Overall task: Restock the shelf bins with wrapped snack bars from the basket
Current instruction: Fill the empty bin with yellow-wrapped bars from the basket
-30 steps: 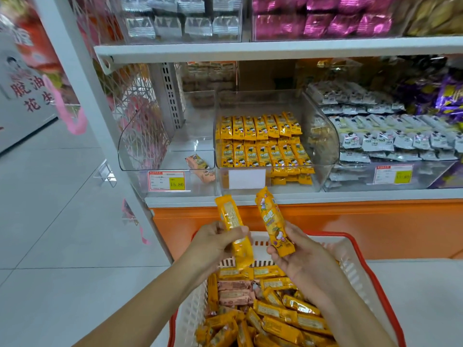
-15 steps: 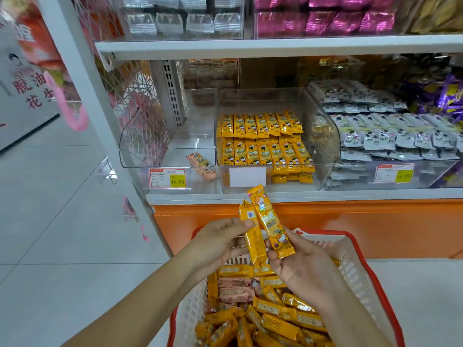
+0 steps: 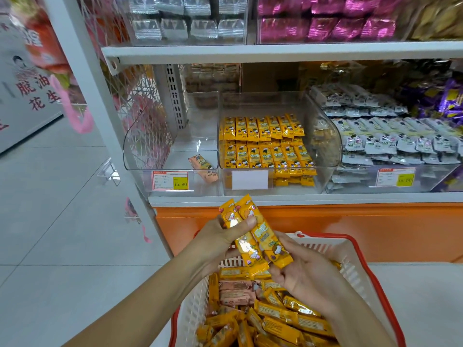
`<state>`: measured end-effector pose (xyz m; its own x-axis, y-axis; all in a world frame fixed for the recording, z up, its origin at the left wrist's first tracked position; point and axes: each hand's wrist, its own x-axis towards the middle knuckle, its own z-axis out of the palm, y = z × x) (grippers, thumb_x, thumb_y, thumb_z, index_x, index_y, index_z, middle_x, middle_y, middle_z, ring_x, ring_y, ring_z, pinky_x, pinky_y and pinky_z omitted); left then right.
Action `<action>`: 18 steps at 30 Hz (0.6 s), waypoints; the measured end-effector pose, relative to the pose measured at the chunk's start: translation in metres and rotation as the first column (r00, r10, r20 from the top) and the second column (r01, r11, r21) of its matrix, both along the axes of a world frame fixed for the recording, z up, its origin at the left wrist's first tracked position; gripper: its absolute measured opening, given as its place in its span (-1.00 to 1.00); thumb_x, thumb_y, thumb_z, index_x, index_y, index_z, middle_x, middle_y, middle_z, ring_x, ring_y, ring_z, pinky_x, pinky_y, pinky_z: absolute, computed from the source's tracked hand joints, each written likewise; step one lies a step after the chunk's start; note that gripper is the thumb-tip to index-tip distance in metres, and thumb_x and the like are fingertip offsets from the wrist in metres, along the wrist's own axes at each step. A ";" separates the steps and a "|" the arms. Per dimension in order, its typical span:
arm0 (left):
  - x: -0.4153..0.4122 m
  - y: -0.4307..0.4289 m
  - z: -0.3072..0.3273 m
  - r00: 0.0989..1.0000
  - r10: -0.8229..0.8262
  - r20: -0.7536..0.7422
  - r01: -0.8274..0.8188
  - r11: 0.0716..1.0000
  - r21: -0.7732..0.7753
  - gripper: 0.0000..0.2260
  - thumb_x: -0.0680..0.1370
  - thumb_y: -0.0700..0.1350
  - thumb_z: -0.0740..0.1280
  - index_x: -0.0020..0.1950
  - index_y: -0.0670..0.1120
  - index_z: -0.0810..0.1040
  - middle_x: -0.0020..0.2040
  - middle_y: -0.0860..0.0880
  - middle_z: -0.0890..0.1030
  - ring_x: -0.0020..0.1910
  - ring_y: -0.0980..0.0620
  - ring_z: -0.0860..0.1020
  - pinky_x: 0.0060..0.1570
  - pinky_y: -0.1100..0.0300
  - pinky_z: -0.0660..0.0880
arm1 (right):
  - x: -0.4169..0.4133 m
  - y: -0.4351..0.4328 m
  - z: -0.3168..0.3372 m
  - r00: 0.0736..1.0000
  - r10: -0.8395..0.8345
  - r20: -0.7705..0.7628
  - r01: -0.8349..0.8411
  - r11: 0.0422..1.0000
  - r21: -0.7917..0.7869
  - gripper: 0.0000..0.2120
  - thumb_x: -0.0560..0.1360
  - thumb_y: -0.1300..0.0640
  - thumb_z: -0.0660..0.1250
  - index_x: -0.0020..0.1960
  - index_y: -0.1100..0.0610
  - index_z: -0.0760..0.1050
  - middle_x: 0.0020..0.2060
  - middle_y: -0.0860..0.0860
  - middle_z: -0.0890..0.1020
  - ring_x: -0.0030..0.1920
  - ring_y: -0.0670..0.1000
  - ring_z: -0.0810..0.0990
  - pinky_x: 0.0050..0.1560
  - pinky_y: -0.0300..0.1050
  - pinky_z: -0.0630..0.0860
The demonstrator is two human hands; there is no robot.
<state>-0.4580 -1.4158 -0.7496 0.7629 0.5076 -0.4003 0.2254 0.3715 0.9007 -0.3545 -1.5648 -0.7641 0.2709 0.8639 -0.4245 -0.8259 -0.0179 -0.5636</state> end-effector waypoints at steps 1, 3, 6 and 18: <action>0.000 0.000 0.001 1.000 -0.004 0.000 0.004 1.000 -0.002 -0.45 0.19 0.08 0.49 0.12 -0.10 0.55 -0.01 -0.04 0.69 -0.04 0.02 0.66 -0.02 0.09 0.59 | -0.001 0.000 0.001 1.000 0.005 -0.017 -0.005 1.000 0.002 -0.68 0.50 0.18 0.25 0.22 0.22 0.54 -0.02 0.20 0.62 -0.23 0.05 0.56 -0.39 -0.18 0.53; 0.001 -0.001 0.003 1.000 0.000 0.007 0.000 1.000 -0.022 -0.54 0.21 0.03 0.48 0.06 -0.10 0.57 -0.04 -0.05 0.69 -0.07 0.02 0.66 -0.03 0.09 0.60 | -0.002 0.000 0.003 1.000 0.008 -0.015 -0.008 1.000 0.000 -0.70 0.50 0.18 0.24 0.18 0.23 0.56 -0.09 0.19 0.62 -0.26 0.04 0.57 -0.41 -0.18 0.53; 0.002 -0.001 0.007 1.000 0.005 -0.003 -0.005 1.000 0.005 -0.46 0.18 0.03 0.52 0.09 -0.15 0.59 0.00 -0.10 0.69 -0.06 -0.02 0.66 -0.01 0.07 0.59 | -0.003 0.004 0.007 0.986 -0.006 0.167 0.016 0.998 -0.060 -0.72 0.48 0.12 0.23 0.09 0.19 0.61 -0.16 0.20 0.62 -0.29 0.08 0.58 -0.40 -0.14 0.53; 0.025 0.006 0.051 0.981 0.050 0.186 -0.108 0.943 0.315 -0.79 0.48 -0.02 0.38 0.06 -0.05 0.60 -0.06 -0.02 0.70 -0.07 0.03 0.67 -0.04 0.11 0.61 | -0.018 0.044 0.035 -0.373 0.031 0.927 0.351 0.930 0.110 -0.24 0.43 0.04 0.42 0.53 0.01 0.15 0.27 -0.06 0.34 0.28 -0.07 0.31 0.18 -0.32 0.27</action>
